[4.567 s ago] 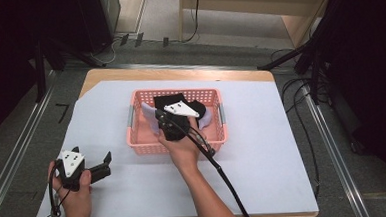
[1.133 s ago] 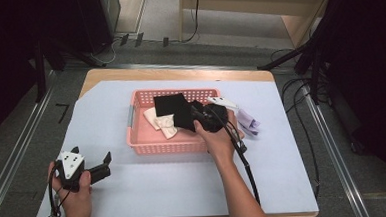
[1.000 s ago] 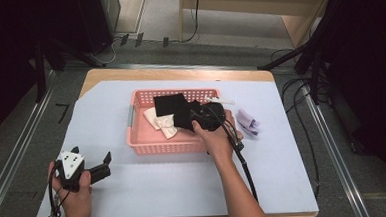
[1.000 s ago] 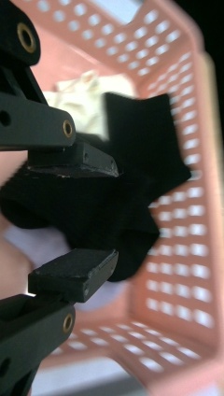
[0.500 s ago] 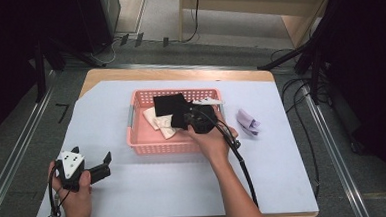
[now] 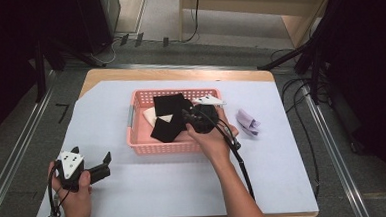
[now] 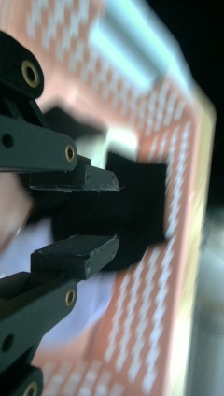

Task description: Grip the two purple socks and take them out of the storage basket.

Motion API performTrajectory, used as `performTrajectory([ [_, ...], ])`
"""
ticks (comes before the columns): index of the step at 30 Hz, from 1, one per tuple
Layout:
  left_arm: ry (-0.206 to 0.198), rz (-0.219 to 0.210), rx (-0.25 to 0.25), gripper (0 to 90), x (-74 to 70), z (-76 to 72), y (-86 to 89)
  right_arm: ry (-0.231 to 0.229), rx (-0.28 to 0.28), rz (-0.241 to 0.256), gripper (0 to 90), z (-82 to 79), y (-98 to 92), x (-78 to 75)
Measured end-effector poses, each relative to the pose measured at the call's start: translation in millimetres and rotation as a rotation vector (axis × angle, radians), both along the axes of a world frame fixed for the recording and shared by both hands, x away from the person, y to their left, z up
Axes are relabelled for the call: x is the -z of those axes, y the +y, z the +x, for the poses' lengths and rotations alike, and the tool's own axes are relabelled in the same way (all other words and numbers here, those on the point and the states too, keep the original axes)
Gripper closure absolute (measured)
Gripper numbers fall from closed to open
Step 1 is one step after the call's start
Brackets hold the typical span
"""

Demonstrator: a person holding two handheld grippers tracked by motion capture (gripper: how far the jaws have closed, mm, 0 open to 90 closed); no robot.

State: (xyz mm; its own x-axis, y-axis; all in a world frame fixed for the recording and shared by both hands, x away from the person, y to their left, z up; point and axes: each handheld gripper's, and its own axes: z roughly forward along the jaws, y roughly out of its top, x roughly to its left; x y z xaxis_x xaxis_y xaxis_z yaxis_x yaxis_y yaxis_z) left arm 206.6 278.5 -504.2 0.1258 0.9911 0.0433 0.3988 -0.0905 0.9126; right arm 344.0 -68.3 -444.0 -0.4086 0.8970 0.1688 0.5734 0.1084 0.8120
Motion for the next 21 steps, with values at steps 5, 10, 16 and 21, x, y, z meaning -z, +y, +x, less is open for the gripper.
performTrajectory([
  [5,0.005,0.005,0.003,0.5,-0.3,-0.1,0.0,0.109,0.040,-0.108,65.2,9.8,-3.1,18.7],
  [10,0.000,0.005,0.002,0.5,0.0,0.0,-0.2,0.220,0.059,-0.153,61.4,14.4,2.4,28.0],
  [16,-0.002,0.006,0.003,0.5,0.0,-0.1,-0.2,0.310,0.073,-0.217,74.7,19.5,3.0,30.5],
  [21,-0.005,0.006,0.004,0.5,0.0,-0.6,-0.2,0.235,0.054,-0.185,88.7,15.1,-3.9,28.8],
])
